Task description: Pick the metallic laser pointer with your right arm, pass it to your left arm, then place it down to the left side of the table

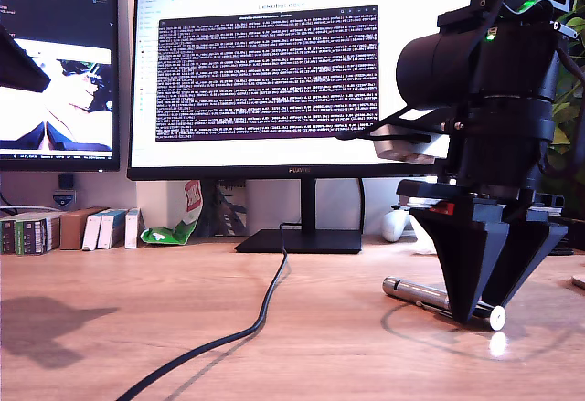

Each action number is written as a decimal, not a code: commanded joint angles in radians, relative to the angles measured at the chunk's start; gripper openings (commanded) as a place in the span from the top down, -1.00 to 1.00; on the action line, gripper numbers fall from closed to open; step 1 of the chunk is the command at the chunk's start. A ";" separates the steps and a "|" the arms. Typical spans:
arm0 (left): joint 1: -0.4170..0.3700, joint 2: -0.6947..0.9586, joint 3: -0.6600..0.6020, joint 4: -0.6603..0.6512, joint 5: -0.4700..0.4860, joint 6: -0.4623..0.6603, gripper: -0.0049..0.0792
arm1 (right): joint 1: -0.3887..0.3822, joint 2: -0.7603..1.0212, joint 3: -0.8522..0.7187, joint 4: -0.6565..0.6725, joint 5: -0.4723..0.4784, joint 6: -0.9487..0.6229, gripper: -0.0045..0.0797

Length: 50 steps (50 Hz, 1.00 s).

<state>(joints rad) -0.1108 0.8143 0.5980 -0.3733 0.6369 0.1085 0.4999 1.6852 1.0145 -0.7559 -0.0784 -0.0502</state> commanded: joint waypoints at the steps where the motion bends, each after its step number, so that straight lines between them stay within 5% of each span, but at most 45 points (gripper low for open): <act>1: -0.003 0.005 0.011 0.008 0.002 0.005 0.93 | 0.009 0.009 0.001 -0.001 -0.004 -0.003 0.63; 4: -0.003 0.005 0.011 0.011 0.002 0.005 0.93 | 0.009 0.009 0.001 0.003 -0.024 -0.004 0.95; 11: -0.003 0.006 0.011 0.028 0.010 0.004 0.90 | 0.009 0.009 0.002 0.027 -0.035 -0.005 0.92; 18: -0.003 0.016 0.011 0.108 0.066 0.000 0.89 | 0.009 -0.003 0.017 0.042 -0.147 -0.006 0.92; 28: -0.003 0.071 0.011 0.321 0.208 -0.171 0.23 | 0.031 -0.072 0.099 0.096 -0.261 -0.015 0.92; 50: -0.003 0.261 0.011 0.821 0.483 -0.458 0.23 | 0.087 -0.267 0.207 0.237 -0.413 -0.023 0.92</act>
<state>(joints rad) -0.1112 1.0546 0.5983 0.3794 1.1046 -0.3061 0.5728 1.3941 1.2366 -0.5179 -0.4831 -0.0719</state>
